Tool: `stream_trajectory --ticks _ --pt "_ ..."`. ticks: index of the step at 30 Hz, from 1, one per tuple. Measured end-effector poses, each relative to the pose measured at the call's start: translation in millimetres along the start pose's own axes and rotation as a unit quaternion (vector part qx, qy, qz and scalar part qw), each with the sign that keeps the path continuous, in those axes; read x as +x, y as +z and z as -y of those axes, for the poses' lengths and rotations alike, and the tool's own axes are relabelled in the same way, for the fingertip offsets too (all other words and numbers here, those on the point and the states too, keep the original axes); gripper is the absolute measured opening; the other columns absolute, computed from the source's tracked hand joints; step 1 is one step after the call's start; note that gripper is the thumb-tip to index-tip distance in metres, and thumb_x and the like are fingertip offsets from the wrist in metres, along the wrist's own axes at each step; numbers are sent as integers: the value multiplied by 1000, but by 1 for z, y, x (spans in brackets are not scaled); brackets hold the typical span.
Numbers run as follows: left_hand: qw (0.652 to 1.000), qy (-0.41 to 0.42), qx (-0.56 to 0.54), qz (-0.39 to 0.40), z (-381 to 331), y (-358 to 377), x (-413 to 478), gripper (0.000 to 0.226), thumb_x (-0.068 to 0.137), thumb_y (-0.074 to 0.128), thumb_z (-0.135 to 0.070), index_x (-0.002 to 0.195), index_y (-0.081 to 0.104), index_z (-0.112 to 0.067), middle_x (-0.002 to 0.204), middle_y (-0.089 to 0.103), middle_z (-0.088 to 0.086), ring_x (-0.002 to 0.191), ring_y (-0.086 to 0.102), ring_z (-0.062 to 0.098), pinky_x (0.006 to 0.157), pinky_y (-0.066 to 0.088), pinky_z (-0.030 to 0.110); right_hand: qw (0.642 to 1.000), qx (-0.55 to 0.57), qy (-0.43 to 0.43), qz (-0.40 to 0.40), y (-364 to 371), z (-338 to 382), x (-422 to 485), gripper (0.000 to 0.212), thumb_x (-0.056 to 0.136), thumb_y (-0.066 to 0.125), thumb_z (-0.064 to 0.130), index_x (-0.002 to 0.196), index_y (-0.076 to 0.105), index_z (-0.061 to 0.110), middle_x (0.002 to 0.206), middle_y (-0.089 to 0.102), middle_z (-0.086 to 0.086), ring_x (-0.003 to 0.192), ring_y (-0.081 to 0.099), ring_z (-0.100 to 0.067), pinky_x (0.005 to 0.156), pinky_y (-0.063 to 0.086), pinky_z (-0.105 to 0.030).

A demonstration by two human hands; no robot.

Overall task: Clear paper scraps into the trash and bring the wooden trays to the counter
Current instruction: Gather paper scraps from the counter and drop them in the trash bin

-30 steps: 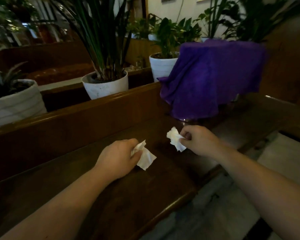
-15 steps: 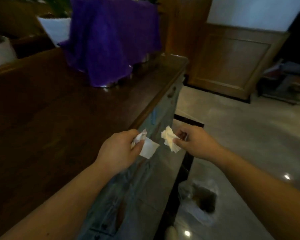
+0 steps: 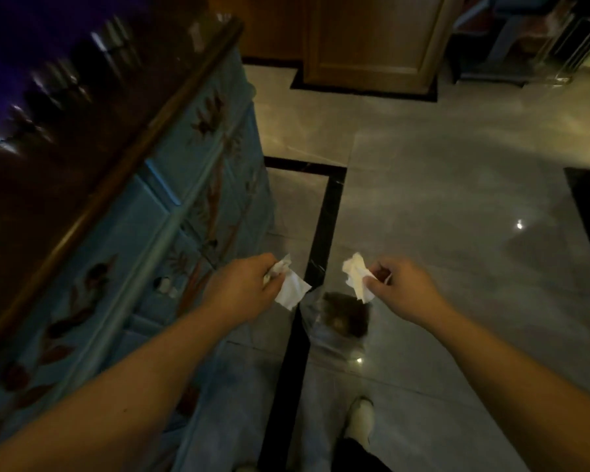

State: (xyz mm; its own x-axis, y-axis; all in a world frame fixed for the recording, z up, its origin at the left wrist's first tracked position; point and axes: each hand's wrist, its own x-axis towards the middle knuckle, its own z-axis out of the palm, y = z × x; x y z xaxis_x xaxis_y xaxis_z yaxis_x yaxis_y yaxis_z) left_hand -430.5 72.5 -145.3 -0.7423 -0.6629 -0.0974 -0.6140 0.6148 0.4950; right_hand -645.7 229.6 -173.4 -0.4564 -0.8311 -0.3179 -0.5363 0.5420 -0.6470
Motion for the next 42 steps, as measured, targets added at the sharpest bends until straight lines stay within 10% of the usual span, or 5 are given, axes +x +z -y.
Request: stream_trajectory --ticks 24,35,42 --pt "962 -185 -96 175 120 425 174 28 95 47 -33 100 61 -10 93 64 8 85 61 22 74 49 34 950 109 292 26 244 -362 176 9 83 65 23 88 63 16 84 67 -7 78 64 -25 66 42 -30" --pt "964 -138 -88 212 166 537 191 27 91 55 -27 111 58 -8 102 64 11 93 60 25 78 43 32 940 188 274 72 316 -409 229 43 87 66 26 125 50 18 109 62 -8 99 64 -29 87 53 -48" --pt "961 -140 -138 196 159 533 187 21 85 64 -21 102 57 -11 103 64 7 93 60 19 80 47 33 955 178 222 80 298 -401 213 40 87 66 20 123 50 15 100 56 3 89 62 -24 75 52 -38"
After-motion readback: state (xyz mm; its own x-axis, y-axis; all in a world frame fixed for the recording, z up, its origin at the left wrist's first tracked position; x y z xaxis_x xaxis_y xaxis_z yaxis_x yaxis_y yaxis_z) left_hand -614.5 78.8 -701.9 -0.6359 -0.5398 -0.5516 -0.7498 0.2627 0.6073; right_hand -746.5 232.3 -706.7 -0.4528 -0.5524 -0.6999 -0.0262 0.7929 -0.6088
